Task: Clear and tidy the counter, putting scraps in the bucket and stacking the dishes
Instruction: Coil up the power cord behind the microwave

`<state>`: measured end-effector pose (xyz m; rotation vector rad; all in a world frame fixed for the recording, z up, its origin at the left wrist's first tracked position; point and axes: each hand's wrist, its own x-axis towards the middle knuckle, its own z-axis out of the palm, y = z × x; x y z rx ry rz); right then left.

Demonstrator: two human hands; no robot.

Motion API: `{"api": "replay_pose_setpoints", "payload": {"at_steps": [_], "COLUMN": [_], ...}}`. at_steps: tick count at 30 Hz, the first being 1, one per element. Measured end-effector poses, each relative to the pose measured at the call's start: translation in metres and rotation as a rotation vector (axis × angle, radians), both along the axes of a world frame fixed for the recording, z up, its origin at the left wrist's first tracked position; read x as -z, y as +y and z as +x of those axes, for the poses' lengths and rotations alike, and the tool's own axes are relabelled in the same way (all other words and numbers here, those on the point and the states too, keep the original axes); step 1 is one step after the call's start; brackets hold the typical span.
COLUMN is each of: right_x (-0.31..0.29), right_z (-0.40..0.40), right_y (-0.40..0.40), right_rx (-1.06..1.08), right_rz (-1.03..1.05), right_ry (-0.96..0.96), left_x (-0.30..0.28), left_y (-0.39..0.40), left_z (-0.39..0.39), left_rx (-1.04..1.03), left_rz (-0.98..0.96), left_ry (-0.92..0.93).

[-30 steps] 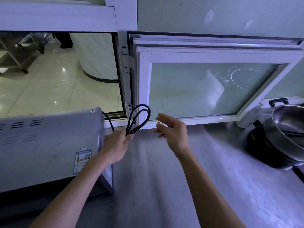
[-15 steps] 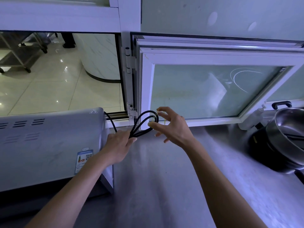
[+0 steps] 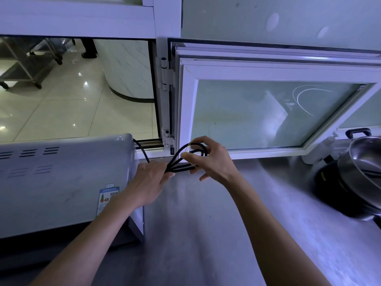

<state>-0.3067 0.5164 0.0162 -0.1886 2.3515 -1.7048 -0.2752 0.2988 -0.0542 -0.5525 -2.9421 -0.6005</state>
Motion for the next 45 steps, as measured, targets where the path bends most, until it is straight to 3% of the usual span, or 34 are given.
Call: {"api": "replay_pose_setpoints", "payload": {"at_steps": [12, 28, 45], "right_x": [0.01, 0.019, 0.024], "right_z": [0.0, -0.006, -0.003], "right_y": [-0.018, -0.025, -0.045], "right_rx": [-0.031, 0.019, -0.035], "right_rz": [-0.197, -0.286, -0.157], "right_ry": [-0.165, -0.202, -0.213], "left_x": [0.0, -0.01, -0.008], "left_y": [-0.003, 0.001, 0.005], "left_z": [0.002, 0.004, -0.009], "left_rx": [0.014, -0.137, -0.217], "left_rz": [0.177, 0.192, 0.24], "left_ry": [0.032, 0.026, -0.108]}}
